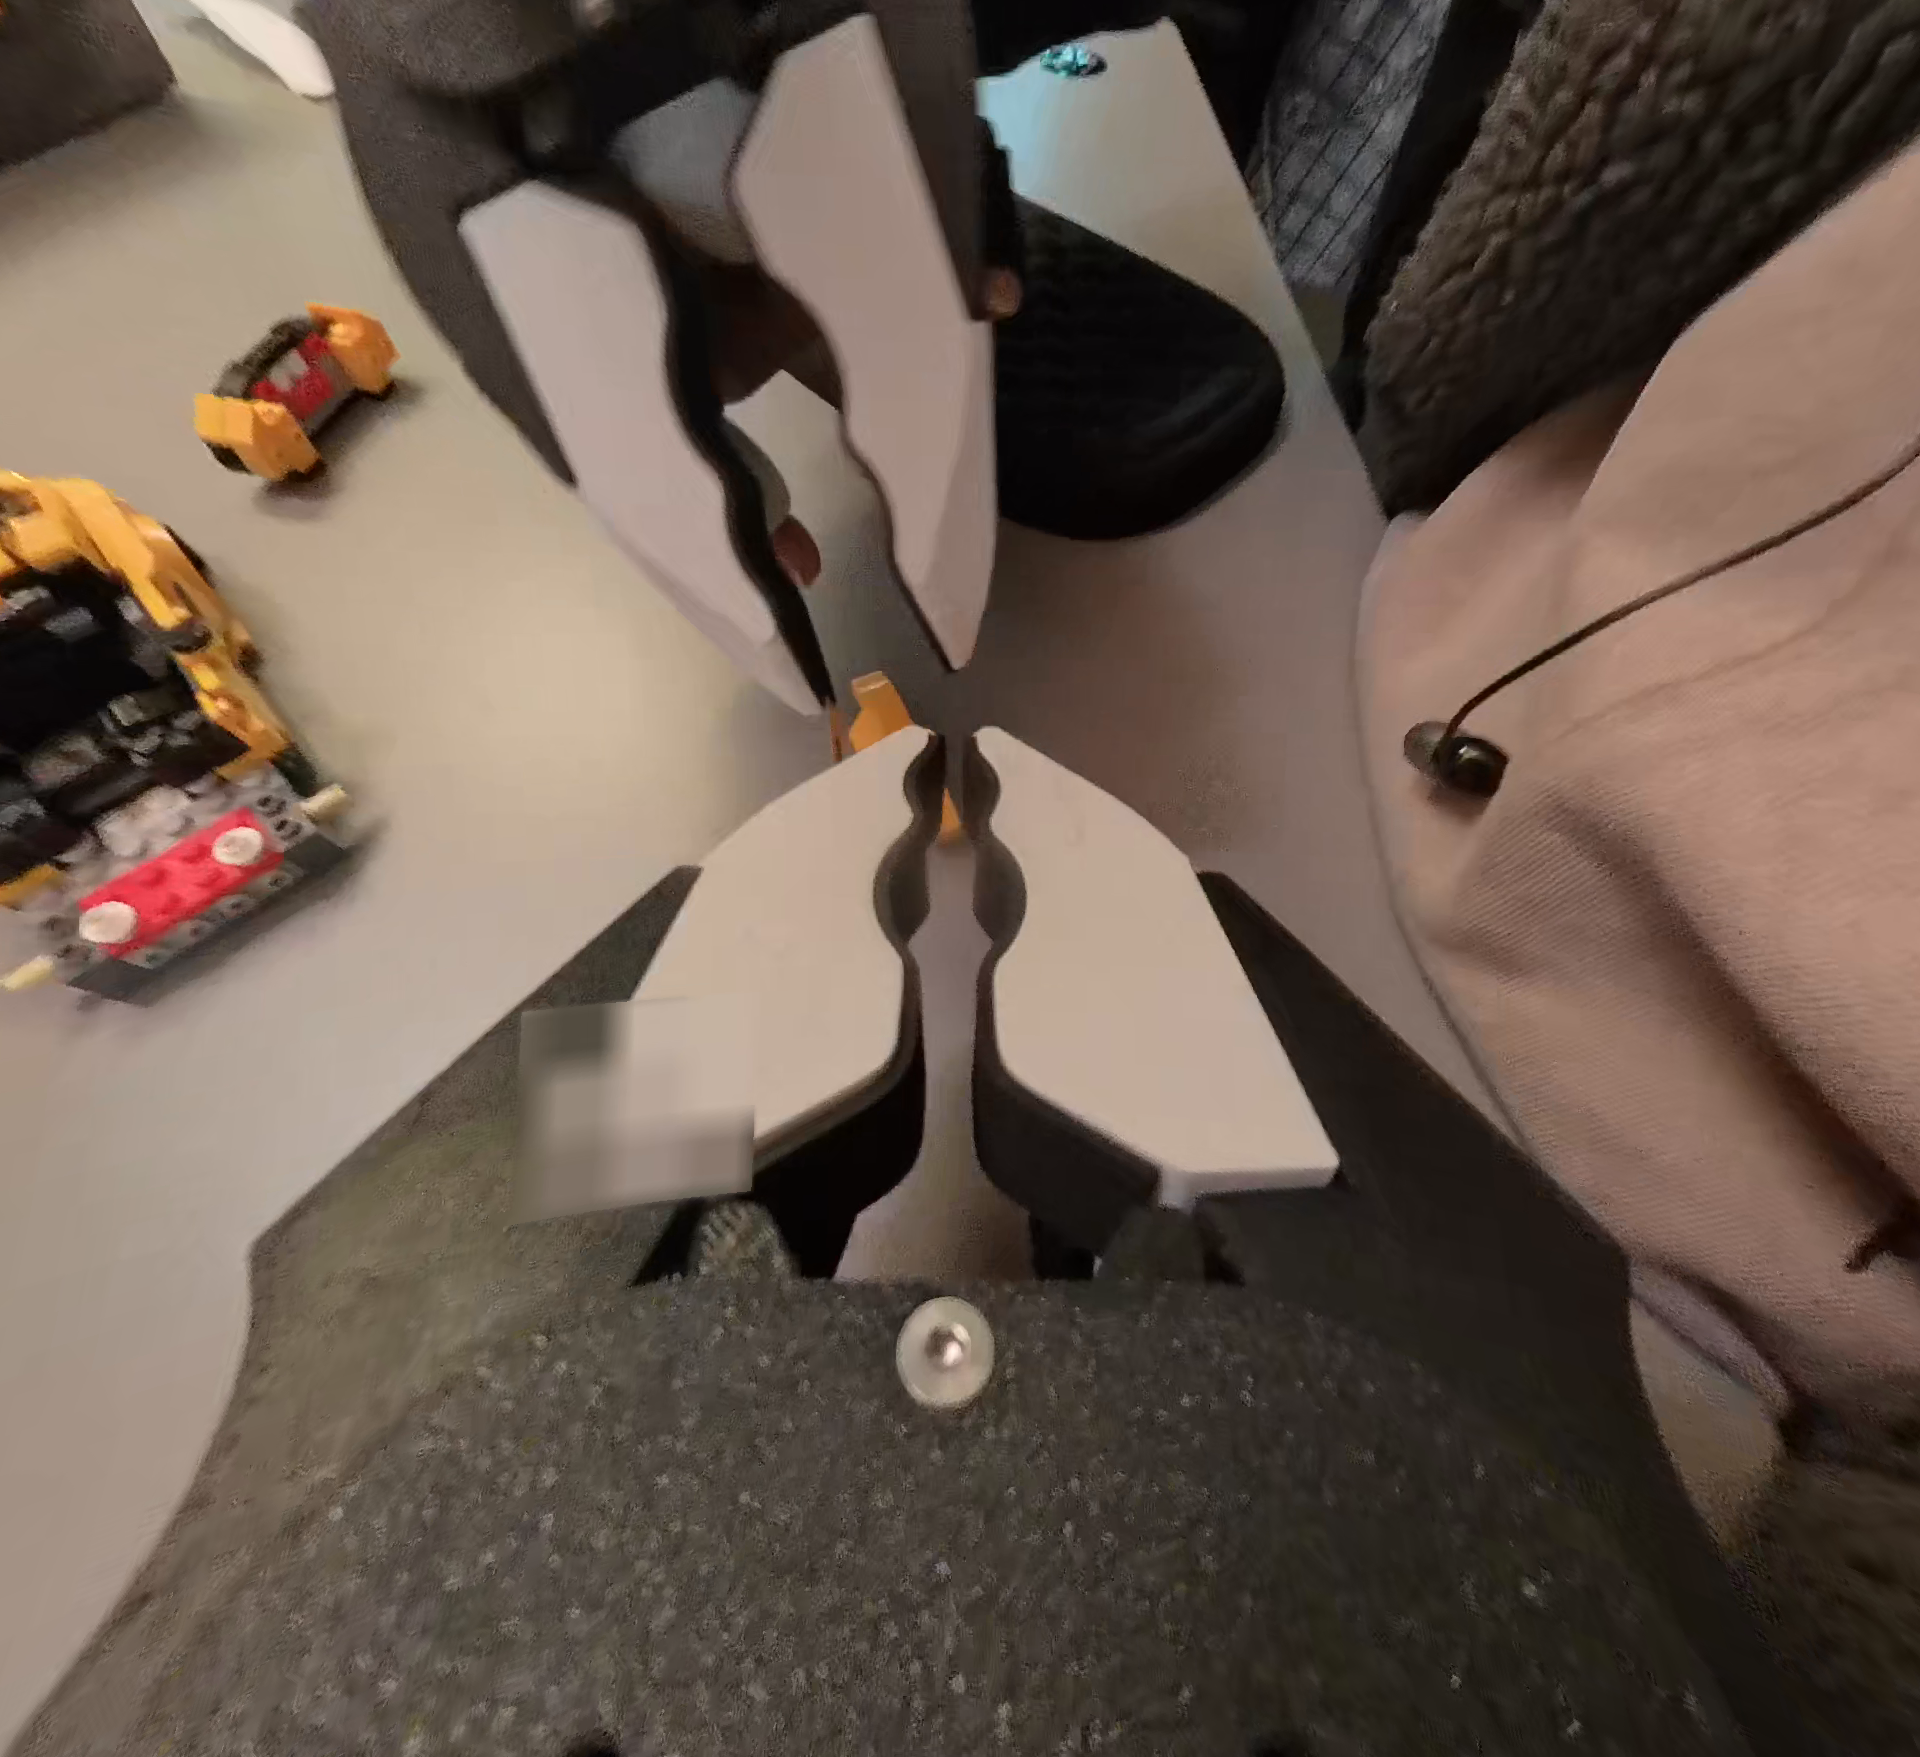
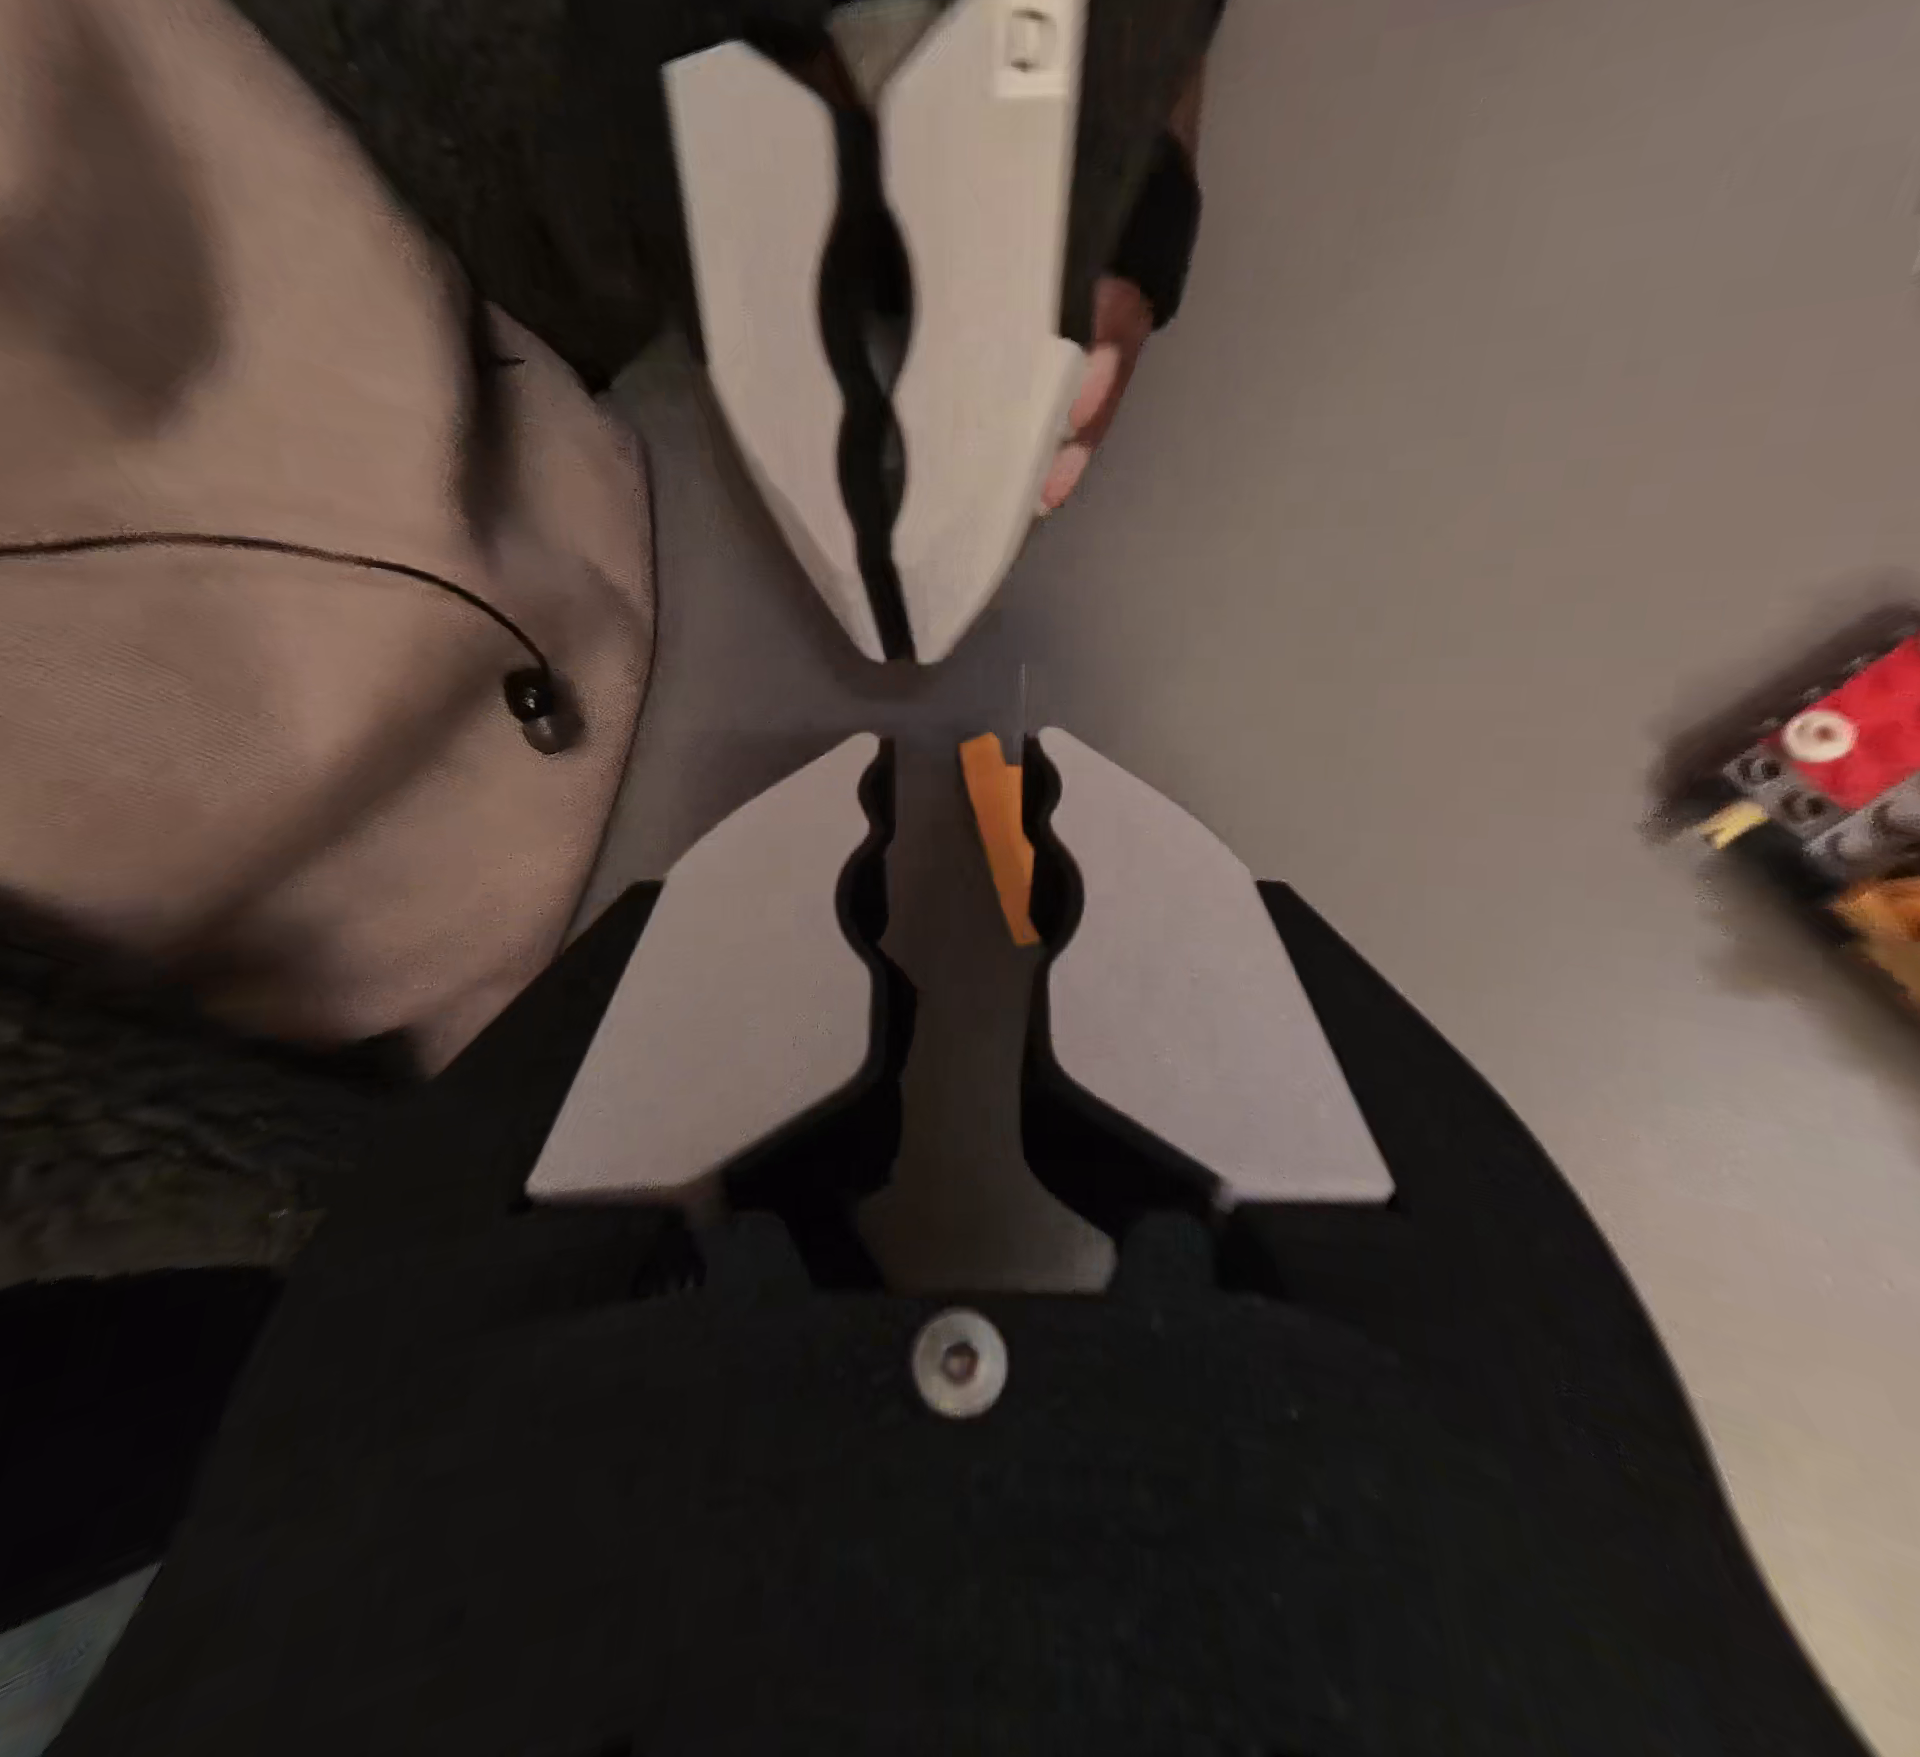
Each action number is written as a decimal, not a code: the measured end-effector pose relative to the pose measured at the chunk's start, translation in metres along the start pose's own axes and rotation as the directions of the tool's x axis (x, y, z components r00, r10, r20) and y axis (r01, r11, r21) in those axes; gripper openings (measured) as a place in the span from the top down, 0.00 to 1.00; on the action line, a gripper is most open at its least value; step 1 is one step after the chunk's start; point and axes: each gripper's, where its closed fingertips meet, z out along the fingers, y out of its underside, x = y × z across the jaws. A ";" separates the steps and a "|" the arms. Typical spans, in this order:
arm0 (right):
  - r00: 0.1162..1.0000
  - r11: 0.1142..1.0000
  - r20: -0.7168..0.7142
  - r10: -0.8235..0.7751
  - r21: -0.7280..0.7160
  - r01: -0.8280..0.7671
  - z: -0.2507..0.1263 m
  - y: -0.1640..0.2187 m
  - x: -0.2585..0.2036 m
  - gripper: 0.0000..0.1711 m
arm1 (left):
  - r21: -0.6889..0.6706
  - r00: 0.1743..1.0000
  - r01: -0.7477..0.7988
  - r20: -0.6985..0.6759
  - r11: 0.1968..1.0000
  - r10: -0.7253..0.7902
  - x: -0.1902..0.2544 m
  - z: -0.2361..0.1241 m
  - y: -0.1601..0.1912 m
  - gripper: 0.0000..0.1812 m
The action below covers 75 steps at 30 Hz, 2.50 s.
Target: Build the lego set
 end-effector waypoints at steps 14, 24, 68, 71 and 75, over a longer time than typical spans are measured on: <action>0.981 0.970 0.107 0.162 0.164 -0.178 -0.011 -0.004 -0.015 0.88 | -0.063 0.917 -0.328 0.217 0.943 0.333 -0.013 -0.001 -0.004 0.90; 0.934 0.943 0.247 0.258 0.148 -0.299 -0.004 -0.006 -0.022 0.88 | -0.157 0.794 -0.524 0.264 0.837 0.547 -0.009 0.001 -0.003 0.92; 0.974 0.995 -0.214 -0.072 0.056 0.086 -0.001 0.023 -0.001 0.85 | -0.095 0.992 0.012 0.125 0.995 -0.001 -0.006 0.012 0.013 0.97; 0.959 0.989 -0.241 -0.146 -0.006 0.149 0.002 0.029 0.003 0.84 | -0.106 0.987 0.043 0.156 0.993 -0.026 -0.007 0.013 0.014 0.97; 0.935 0.966 -0.244 -0.257 -0.093 0.241 0.005 0.034 0.011 0.83 | -0.101 0.978 0.155 0.158 0.983 -0.138 -0.007 0.014 0.017 0.96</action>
